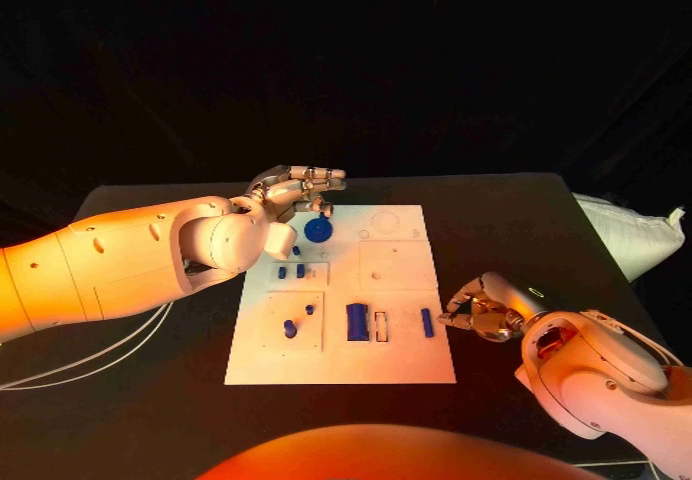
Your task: Assemble the parts on the task board
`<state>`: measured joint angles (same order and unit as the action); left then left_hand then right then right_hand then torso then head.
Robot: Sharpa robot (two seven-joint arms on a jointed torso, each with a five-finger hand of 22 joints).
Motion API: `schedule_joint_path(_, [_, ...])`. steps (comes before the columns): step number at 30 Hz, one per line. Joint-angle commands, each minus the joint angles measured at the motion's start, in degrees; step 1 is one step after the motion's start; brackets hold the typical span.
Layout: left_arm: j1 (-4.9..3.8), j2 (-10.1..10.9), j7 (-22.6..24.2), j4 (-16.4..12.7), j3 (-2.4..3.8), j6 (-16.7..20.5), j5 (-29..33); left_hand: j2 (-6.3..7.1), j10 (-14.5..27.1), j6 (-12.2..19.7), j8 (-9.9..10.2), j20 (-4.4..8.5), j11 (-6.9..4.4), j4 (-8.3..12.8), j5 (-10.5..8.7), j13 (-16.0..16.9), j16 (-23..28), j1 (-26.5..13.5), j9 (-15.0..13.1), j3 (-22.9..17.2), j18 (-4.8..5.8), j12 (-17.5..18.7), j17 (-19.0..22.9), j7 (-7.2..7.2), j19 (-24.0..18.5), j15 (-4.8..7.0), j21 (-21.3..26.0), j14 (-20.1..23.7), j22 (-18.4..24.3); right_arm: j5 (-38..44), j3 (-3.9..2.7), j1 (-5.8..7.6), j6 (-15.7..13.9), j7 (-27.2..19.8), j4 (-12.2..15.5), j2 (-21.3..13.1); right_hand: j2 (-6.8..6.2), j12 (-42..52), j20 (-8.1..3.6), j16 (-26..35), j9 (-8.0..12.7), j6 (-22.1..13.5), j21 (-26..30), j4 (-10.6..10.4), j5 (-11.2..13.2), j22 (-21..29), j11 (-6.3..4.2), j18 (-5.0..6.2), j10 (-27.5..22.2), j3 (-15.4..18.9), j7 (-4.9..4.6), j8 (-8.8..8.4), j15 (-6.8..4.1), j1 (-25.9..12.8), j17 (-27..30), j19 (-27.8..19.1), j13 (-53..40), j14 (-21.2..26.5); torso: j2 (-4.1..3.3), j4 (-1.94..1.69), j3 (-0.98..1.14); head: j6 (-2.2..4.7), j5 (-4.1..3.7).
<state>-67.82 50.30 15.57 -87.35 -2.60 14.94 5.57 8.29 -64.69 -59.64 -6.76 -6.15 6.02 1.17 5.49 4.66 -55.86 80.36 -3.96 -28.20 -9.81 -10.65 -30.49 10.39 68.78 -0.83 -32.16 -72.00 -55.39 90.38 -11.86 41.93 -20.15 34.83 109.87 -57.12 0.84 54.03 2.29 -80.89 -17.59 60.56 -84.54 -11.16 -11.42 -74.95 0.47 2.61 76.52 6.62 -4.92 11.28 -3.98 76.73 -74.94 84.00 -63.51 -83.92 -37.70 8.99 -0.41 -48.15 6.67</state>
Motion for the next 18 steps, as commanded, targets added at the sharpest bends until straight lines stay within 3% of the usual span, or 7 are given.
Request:
schedule_joint_path(1, [0.01, -0.27, 0.60, -0.03, 0.03, -1.00, 0.18, -0.47, 0.42, 0.46, -0.19, -0.32, 0.08, 0.00, -0.03, 0.08, 0.00, 0.06, 0.01, 0.31, -0.64, -0.20, 0.05, 0.09, -0.06, -0.04, 0.24, 0.52, 0.05, 2.87, 0.00, -0.25, 1.83, 0.28, -0.90, 0.94, -0.07, 0.54, 0.47, 0.00, 0.04, 0.74, -0.07, -0.18, -0.28, -6.81, -0.16, -0.47, 0.54, -0.39, -0.01, -0.27, 0.44, 0.59, -2.23, 1.09, -0.25, -3.51, -0.08, -0.21, -0.01, 0.02, -0.24])
schedule_joint_path(9, [0.07, -0.38, 0.39, -0.10, 0.01, -1.11, 0.18, -0.47, 0.42, 0.46, -0.22, -0.31, 0.07, 0.06, -0.02, 0.08, 0.01, 0.11, 0.01, 0.32, -0.64, -0.25, 0.10, 0.07, -0.06, -0.03, 0.26, 0.54, 0.06, 3.62, 0.03, -0.75, 2.64, 0.61, -2.57, 2.81, -0.50, 1.41, 0.29, -0.51, -0.26, 2.04, -0.27, -1.41, -0.10, -7.09, -0.43, -0.52, 1.37, -0.19, 0.33, -0.23, 0.21, -0.58, -2.95, 1.28, -0.88, -3.74, -0.09, -0.05, -0.06, -0.18, -0.03])
schedule_joint_path(18, [0.10, -0.46, 0.27, 0.09, 0.01, -1.16, 0.18, -0.47, 0.42, 0.46, -0.22, -0.31, 0.07, 0.06, -0.02, 0.08, 0.01, 0.11, 0.01, 0.32, -0.64, -0.25, 0.10, 0.07, -0.06, -0.03, 0.26, 0.54, 0.06, 5.05, 0.06, -1.01, 3.94, 0.69, -3.35, 4.35, -0.81, 2.53, 0.24, -1.33, -0.40, 2.23, -0.66, -1.96, -0.05, -7.68, -0.46, -0.68, 1.91, -0.04, 0.38, -0.34, 0.18, -1.09, -4.10, 1.63, -1.73, -3.99, -0.05, -0.14, -0.06, -0.40, -0.07])
